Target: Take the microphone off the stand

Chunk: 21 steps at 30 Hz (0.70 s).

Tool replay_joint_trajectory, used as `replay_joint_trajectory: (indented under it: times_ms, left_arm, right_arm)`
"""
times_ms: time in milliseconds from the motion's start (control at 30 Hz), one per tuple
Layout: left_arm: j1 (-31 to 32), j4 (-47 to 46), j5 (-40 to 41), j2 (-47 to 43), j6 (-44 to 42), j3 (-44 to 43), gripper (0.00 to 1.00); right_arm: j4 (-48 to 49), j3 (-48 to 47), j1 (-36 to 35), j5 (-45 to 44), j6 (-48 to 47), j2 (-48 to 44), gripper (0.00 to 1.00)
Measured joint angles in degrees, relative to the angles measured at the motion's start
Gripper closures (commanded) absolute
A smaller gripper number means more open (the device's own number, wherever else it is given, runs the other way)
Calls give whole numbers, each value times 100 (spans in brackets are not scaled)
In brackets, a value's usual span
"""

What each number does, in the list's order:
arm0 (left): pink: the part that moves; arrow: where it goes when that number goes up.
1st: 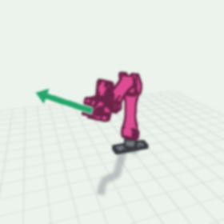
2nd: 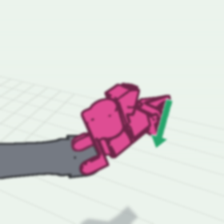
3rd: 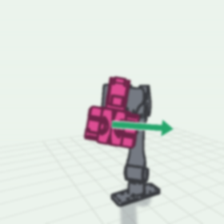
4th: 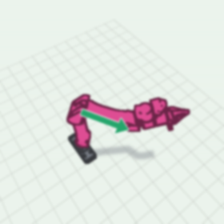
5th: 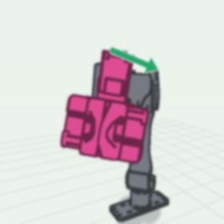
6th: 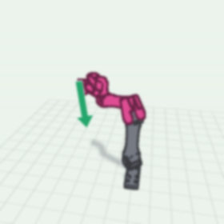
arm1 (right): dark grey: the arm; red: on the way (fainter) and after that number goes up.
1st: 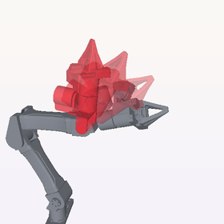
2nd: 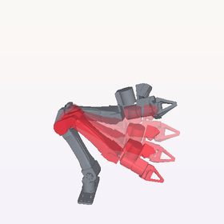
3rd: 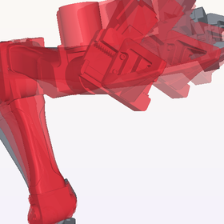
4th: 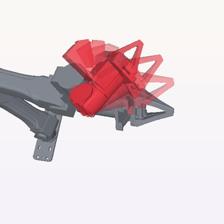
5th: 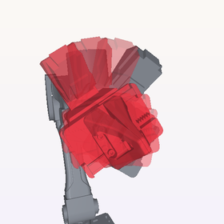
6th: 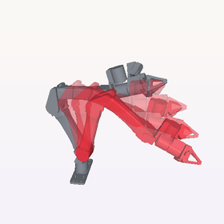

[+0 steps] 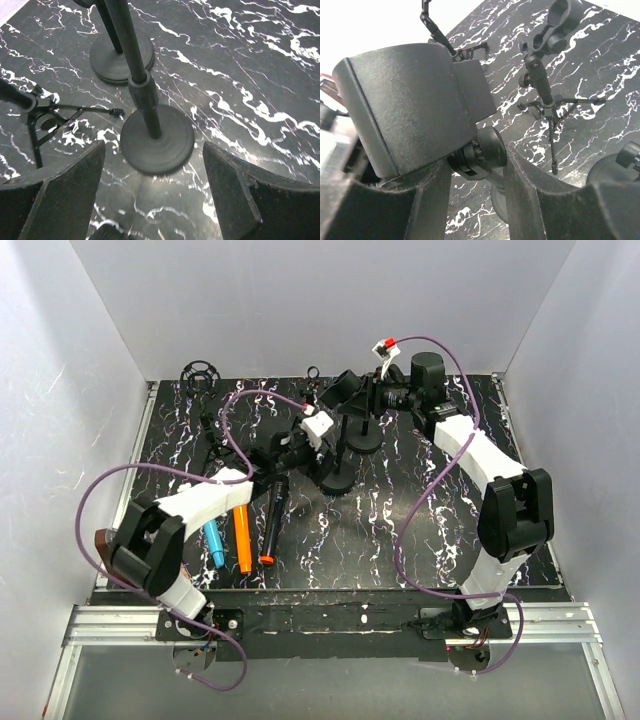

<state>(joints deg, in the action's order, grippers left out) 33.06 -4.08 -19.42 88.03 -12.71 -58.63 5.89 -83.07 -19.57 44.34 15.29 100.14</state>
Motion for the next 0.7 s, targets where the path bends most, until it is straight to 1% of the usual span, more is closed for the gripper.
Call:
replay_joint_trajectory:
  times_ms: [100,167,233,333,367,500,533,633,700]
  left_arm:
    - [184,-688,361,549,212,0,21]
    - [267,-1075,581,850,286,0,24]
    - [321,-1397,772,1123,352,-28,29]
    - [343,-1792,920,1569,415,-153,41]
    - [343,-1843,935,1639,420,-177,43]
    - [343,-2063,979,1945,474,-343,48]
    - [345,-2083,988,1978,492,-382,51]
    - [345,-2155,986,1989,568,-505,56]
    - [352,-2199,960,1989,601,-597,64]
  right_arm:
    - [-400,-188,-2,-223,-9,0,99]
    - [-730,-354,-2,-372,-20,15,99]
    - [-1038,-562,-2,-468,-20,81,99]
    - [-1416,-863,-2,-584,-17,210,99]
    - [-1513,-938,-2,-614,-15,240,99]
    - [-1797,-1163,-4,-739,-9,337,99]
    - [-1814,-1189,-4,-776,4,352,99]
    - [-1849,-1215,-7,-909,96,361,99]
    - [-1845,-1215,-7,-994,155,361,99]
